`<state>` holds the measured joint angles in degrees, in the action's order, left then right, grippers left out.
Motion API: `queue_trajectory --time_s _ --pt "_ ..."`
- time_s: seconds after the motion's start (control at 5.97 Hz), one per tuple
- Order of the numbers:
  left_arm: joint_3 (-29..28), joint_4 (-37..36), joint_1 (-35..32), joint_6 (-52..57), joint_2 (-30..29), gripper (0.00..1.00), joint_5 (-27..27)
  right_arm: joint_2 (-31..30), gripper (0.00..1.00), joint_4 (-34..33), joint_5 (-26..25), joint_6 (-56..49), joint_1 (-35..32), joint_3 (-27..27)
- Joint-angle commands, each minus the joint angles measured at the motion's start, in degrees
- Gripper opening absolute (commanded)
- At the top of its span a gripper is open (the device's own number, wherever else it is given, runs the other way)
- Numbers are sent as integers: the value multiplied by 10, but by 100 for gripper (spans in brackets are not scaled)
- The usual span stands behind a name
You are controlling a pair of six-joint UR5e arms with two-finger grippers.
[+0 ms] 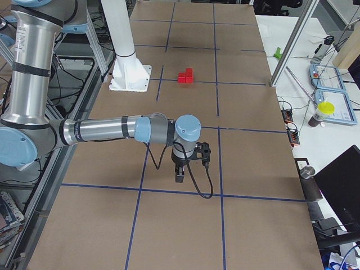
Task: Form red blocks into L shape at center
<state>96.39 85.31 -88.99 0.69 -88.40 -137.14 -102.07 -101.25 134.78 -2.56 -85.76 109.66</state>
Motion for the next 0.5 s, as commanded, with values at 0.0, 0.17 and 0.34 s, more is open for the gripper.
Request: queue_trajectory --time_s 0.0,0.17,0.34 --pt "0 -1 0 -1 -1 100 4 5 100 1 -1 2 -5 2" --pt "4 -1 0 1 -1 100 32 2 100 10 -2 2 -10 -1" --pt "10 -7 0 2 1 100 50 2 100 20 -2 2 -10 -11"
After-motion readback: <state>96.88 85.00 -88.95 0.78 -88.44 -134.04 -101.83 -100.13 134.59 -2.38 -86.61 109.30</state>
